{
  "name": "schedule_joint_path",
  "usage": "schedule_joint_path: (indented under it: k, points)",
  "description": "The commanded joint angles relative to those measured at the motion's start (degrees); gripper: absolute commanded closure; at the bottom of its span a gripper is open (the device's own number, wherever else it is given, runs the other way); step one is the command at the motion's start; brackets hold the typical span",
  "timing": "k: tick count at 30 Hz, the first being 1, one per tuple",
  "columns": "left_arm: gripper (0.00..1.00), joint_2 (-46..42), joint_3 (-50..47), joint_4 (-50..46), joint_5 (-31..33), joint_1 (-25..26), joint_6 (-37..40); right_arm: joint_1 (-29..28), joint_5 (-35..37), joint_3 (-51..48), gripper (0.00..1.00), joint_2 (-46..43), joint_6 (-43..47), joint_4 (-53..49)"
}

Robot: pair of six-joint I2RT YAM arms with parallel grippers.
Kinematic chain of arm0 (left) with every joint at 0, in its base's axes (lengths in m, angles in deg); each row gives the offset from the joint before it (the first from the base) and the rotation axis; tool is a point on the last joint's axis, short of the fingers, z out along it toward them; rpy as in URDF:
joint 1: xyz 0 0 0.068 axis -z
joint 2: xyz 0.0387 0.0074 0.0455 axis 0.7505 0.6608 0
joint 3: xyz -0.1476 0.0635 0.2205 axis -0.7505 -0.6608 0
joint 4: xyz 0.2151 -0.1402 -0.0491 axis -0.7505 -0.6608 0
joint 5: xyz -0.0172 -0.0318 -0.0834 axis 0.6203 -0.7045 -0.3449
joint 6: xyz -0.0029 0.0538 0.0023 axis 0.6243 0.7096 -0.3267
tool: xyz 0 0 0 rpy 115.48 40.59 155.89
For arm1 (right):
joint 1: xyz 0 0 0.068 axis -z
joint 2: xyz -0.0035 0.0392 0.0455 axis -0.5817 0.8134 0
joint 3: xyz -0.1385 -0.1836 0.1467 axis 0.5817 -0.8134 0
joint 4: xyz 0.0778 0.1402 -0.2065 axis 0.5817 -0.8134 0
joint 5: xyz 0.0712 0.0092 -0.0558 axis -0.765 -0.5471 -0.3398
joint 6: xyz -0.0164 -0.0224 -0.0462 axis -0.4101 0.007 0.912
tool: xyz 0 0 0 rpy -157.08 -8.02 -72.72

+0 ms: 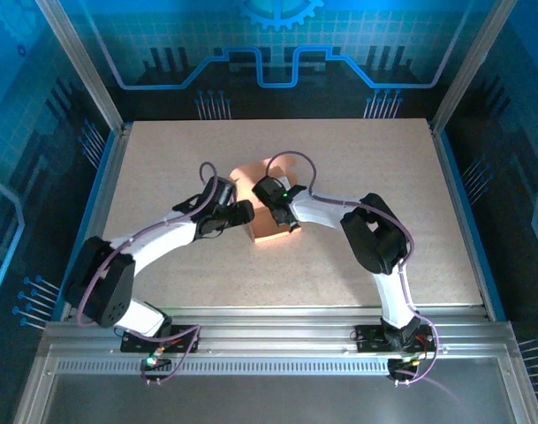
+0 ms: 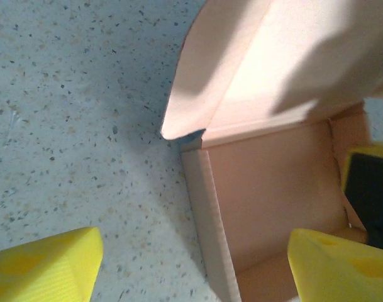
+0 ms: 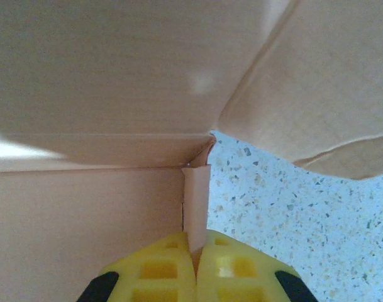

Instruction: Fold the paper box

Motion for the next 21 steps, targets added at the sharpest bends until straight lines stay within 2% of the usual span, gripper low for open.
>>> schedule_joint_path:
  k: [1, 10, 16, 19, 21]
  points:
    - [0.18, -4.04, -2.57, -1.57, -2.46, -0.52, -0.27, -1.18, 1.69, -1.13, 1.00, 5.74, 0.03, -7.37]
    - [0.16, -11.38, -6.42, -1.98, -3.26, -4.68, -0.31, -3.40, 2.82, 0.53, 1.00, 13.10, -3.51, -12.59]
    - [0.15, -11.49, -6.34, -1.95, -3.42, -6.00, 0.77, -2.69, -1.36, -1.17, 1.00, 7.12, -2.56, -9.42]
    - [0.14, -11.50, -6.38, -1.48, -3.45, -6.76, 0.82, -1.49, -4.52, -0.56, 0.85, 2.46, -1.87, -7.92]
    - [0.13, -11.50, -6.08, -1.56, -3.29, -7.08, 1.12, -0.40, -6.09, 0.38, 0.70, -0.26, -1.36, -7.32]
